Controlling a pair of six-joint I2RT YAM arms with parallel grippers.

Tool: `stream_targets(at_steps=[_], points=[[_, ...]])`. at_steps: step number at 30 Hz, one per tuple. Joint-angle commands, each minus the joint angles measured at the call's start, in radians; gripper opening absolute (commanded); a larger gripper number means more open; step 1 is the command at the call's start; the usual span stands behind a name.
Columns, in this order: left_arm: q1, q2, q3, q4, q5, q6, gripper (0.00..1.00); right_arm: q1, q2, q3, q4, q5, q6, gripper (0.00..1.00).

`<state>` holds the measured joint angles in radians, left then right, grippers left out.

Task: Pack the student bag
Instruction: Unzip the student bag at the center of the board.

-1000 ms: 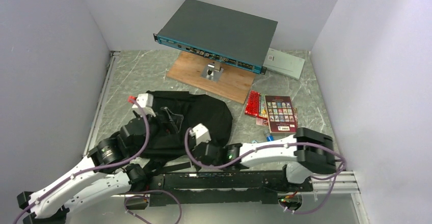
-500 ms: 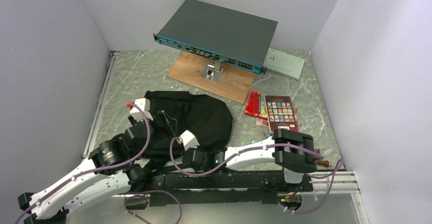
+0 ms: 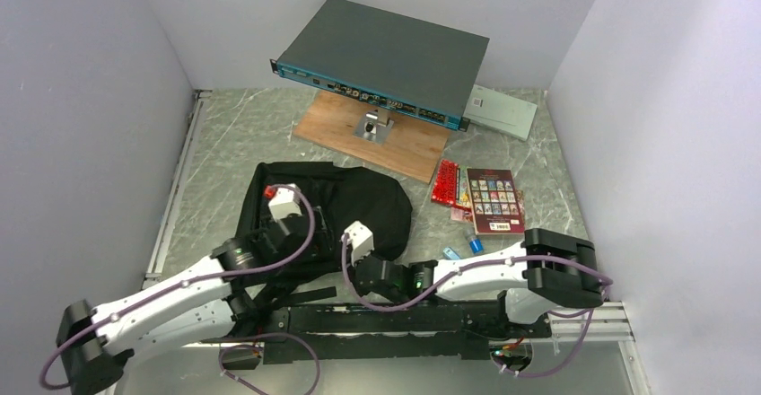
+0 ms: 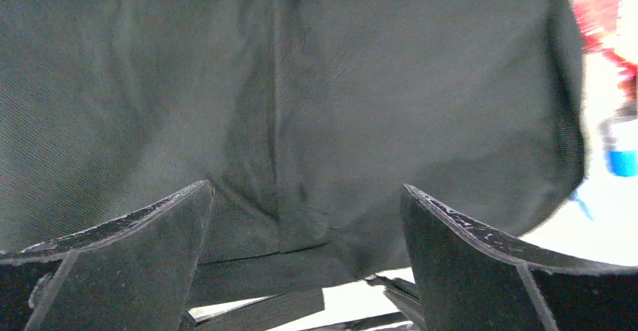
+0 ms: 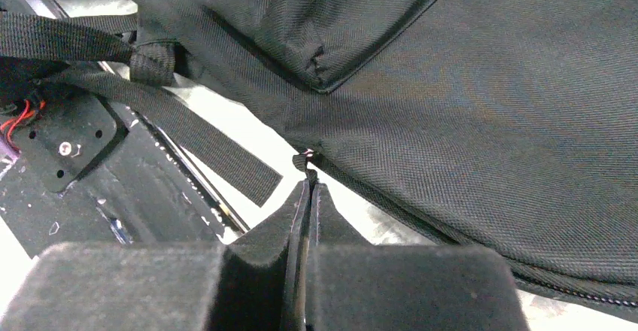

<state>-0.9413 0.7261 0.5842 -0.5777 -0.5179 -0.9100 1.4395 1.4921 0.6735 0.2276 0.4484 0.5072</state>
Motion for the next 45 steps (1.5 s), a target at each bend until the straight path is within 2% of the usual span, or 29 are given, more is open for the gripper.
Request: stream_targets(at_steps=[1, 6, 9, 12, 15, 19, 20, 21, 23, 24, 25, 26, 28, 29, 31, 34, 37, 42, 45], points=[[0.052, 0.161, -0.094, 0.088, 0.081, -0.170, 1.00, 0.002, 0.016, 0.037, 0.029, -0.011, -0.004, 0.00], [0.272, 0.367, -0.170, 0.186, 0.294, -0.170, 0.96, 0.002, -0.067, 0.013, -0.045, 0.067, -0.010, 0.00], [0.287, 0.406, -0.205, 0.252, 0.325, -0.172, 0.95, 0.002, -0.147, -0.036, -0.080, 0.135, 0.044, 0.00], [0.287, 0.381, -0.241, 0.273, 0.337, -0.190, 0.95, 0.002, -0.227, -0.069, -0.187, 0.267, 0.169, 0.00], [0.288, 0.336, -0.254, 0.246, 0.303, -0.195, 0.95, 0.002, -0.298, -0.090, -0.381, 0.443, 0.272, 0.00], [0.296, 0.250, -0.239, 0.164, 0.236, -0.177, 0.96, -0.011, -0.300, -0.056, -0.626, 0.578, 0.327, 0.00], [0.295, 0.228, -0.237, 0.153, 0.220, -0.168, 0.96, -0.013, -0.302, -0.044, -0.658, 0.577, 0.313, 0.00], [0.295, 0.205, -0.241, 0.149, 0.218, -0.159, 0.97, -0.014, -0.315, -0.048, -0.617, 0.532, 0.231, 0.00], [0.295, 0.166, -0.252, 0.156, 0.229, -0.147, 0.97, -0.014, -0.363, -0.079, -0.428, 0.298, -0.014, 0.00], [0.295, 0.147, -0.261, 0.164, 0.241, -0.141, 0.98, -0.014, -0.387, -0.086, -0.360, 0.194, -0.060, 0.00], [0.296, 0.133, -0.266, 0.172, 0.255, -0.138, 0.98, -0.015, -0.406, -0.089, -0.320, 0.124, -0.067, 0.07], [0.296, 0.123, -0.271, 0.178, 0.265, -0.140, 0.98, -0.014, -0.421, -0.089, -0.288, 0.078, -0.066, 0.20], [0.296, 0.108, -0.278, 0.187, 0.277, -0.137, 0.98, -0.014, -0.434, -0.076, -0.241, 0.007, -0.076, 0.53], [0.296, 0.106, -0.277, 0.192, 0.278, -0.133, 0.98, -0.014, -0.426, -0.068, -0.219, -0.033, -0.085, 0.63], [0.296, 0.106, -0.270, 0.187, 0.271, -0.127, 0.98, -0.013, -0.373, -0.023, -0.193, -0.097, -0.110, 0.71], [0.296, 0.116, -0.249, 0.186, 0.277, -0.104, 0.99, -0.010, -0.210, 0.082, -0.278, -0.080, -0.076, 0.70], [0.295, 0.121, -0.254, 0.194, 0.281, -0.100, 0.99, 0.000, -0.082, 0.175, -0.429, 0.110, 0.031, 0.69], [0.296, 0.102, -0.293, 0.213, 0.295, -0.110, 1.00, 0.046, 0.055, 0.305, -0.593, 0.290, 0.076, 0.52], [0.296, 0.100, -0.284, 0.208, 0.294, -0.105, 1.00, 0.084, 0.123, 0.364, -0.643, 0.332, 0.065, 0.51]])
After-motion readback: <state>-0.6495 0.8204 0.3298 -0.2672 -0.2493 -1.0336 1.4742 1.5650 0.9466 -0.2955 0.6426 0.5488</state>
